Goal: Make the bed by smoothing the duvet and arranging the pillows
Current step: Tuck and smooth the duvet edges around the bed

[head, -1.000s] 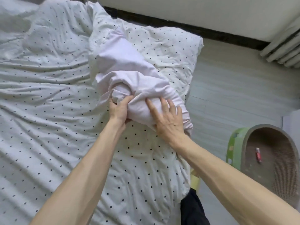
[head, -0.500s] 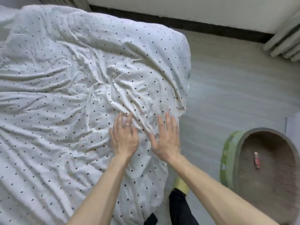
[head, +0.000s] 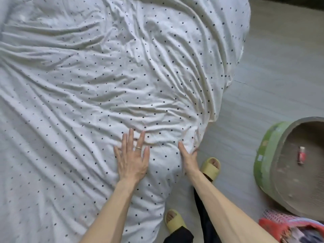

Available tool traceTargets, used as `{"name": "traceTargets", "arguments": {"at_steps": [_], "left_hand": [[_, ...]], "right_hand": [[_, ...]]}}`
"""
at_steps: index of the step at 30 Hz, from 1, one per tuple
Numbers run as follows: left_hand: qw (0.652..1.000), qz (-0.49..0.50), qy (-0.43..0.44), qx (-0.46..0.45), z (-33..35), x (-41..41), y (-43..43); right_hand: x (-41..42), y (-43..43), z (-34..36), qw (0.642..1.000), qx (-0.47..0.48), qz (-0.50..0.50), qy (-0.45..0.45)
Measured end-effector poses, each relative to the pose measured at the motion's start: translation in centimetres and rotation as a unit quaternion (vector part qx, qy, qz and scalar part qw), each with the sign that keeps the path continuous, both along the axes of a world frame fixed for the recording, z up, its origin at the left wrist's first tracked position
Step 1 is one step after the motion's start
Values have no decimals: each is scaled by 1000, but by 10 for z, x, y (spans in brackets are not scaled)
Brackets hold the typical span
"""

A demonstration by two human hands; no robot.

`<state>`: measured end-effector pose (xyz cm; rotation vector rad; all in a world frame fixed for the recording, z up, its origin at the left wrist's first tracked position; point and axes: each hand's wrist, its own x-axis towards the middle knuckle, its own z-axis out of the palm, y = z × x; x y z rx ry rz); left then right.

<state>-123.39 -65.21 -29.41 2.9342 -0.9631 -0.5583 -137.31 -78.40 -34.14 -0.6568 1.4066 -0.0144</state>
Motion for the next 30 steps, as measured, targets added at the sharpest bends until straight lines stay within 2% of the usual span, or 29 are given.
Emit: {"name": "traceTargets", "arguments": {"at_steps": [1,3,6,8,10,12,13,14,15,16,17,18,19,20,21,22,23,24,27,29,30], "left_hand": [[1000,-3,-4,0,-1,-7,19],[1000,1,-2,-3,-3,-22,57],[1000,-13,-9,-23,1,-48,120],[1000,-21,-8,-14,3,-61,151],[1000,-12,0,9,3,-71,184],[999,-19,14,39,2,-77,202],[999,-26,18,40,2,-83,210],[999,-22,18,21,2,-87,218],[1000,-10,16,-6,1,-90,226],[999,7,20,-30,2,-92,228],[998,22,23,-45,2,-93,233],[998,27,29,-39,2,-94,238],[999,19,36,-14,1,-95,244],[999,7,41,21,-1,-94,251],[998,-1,43,49,-2,-93,253],[997,-5,39,59,-2,-90,253],[998,-1,35,60,2,-87,249],[998,9,21,55,7,-83,240],[999,45,-12,25,12,-72,213],[999,28,-27,26,20,-58,199],[999,23,-14,38,26,-46,190]], "right_hand": [[-5,18,4,999,-9,38,-14],[-9,39,12,988,-96,118,10],[-14,25,24,950,-273,112,99],[-14,6,23,942,-286,60,165],[-10,32,19,944,-255,34,207],[-10,82,27,928,-242,94,265],[-16,113,32,902,-284,157,286],[-25,144,36,865,-376,217,251],[-32,175,41,806,-491,287,164],[-40,199,43,732,-576,359,58],[-47,215,40,643,-623,444,-29],[-54,222,31,562,-632,532,-51],[-58,218,21,534,-591,604,-16],[-60,208,13,571,-488,658,60],[-61,191,10,623,-354,680,158],[-57,176,10,663,-241,668,235],[-51,168,15,681,-210,649,265],[-43,166,25,683,-250,634,263],[-8,182,54,650,-523,527,162],[5,183,57,601,-647,468,33],[7,172,55,566,-646,512,11]]}}
